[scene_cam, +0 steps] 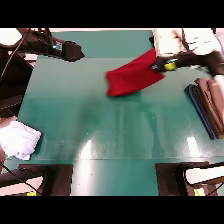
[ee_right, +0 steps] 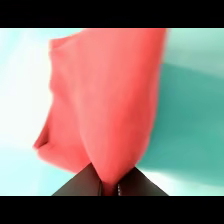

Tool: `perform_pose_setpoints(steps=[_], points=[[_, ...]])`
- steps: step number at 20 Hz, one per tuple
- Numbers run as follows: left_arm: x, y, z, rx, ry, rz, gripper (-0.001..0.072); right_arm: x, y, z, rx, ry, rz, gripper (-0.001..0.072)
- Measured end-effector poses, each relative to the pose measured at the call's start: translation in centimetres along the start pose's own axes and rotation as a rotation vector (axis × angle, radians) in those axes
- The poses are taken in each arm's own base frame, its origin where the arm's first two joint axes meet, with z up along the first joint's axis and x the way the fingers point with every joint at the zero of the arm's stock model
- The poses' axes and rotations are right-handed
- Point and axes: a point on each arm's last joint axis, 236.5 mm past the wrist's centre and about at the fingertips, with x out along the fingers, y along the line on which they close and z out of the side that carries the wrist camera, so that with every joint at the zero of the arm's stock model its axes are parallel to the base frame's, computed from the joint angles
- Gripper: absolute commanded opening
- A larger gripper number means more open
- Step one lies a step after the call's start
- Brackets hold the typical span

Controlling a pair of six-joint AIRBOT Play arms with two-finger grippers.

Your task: Fold the shirts.

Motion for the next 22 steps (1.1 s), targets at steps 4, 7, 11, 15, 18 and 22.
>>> perform_pose_setpoints(steps=[4,7,11,15,18,22], points=[[0.2,-0.7,0.1,0.003,-0.008,-0.012,0.0026,-11.4,-10.0,3.2,0.124,-0.190,-0.187,0.0018],[0.2,-0.9,0.2,-0.012,-0.009,-0.015,0.0026,-18.1,-16.6,3.0,0.236,-0.295,-0.299,0.0018],[0.2,-1.1,0.2,-0.034,-0.010,-0.018,0.0026,-23.8,-22.0,2.7,0.337,-0.415,-0.387,0.0017],[0.2,-1.1,0.2,-0.046,-0.010,-0.019,0.0026,-27.2,-22.9,4.5,0.317,-0.527,-0.420,0.0018],[0.2,-1.1,0.2,-0.048,-0.010,-0.019,0.0026,-29.9,-21.2,7.3,0.238,-0.604,-0.437,0.0017],[0.2,-1.1,0.1,-0.050,-0.007,-0.019,0.0026,-33.3,-18.5,9.7,0.136,-0.661,-0.473,0.0018]])
